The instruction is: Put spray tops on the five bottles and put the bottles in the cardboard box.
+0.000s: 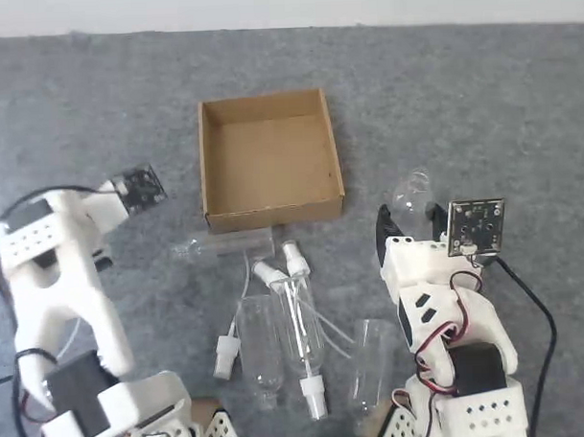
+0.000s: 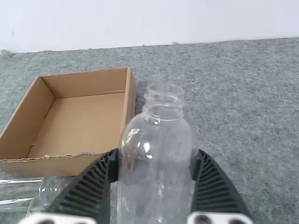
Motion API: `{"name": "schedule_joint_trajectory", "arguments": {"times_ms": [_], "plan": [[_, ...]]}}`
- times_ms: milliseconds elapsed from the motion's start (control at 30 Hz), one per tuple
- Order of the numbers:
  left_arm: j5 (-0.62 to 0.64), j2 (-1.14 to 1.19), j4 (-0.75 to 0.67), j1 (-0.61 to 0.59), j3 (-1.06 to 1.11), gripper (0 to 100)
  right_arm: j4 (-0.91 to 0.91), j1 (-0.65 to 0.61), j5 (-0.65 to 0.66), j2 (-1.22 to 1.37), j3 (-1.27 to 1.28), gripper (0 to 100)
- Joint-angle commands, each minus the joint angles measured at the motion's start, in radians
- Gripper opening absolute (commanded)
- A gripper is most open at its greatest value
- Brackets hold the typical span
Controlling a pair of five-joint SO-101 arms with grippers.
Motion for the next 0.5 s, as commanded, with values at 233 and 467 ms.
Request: {"name": "schedule_joint_trajectory", "arguments": {"times_ms": [233,467], "plan": [[-0.008,-0.009,-0.089,-0.005,0.073,11,-0.025,0.007,-0.003,-0.018,-0.015,8.7],[-0.008,-0.009,-0.017,-0.005,0.067,12,-0.024,0.008,-0.003,-0.021,-0.015,8.7]]}}
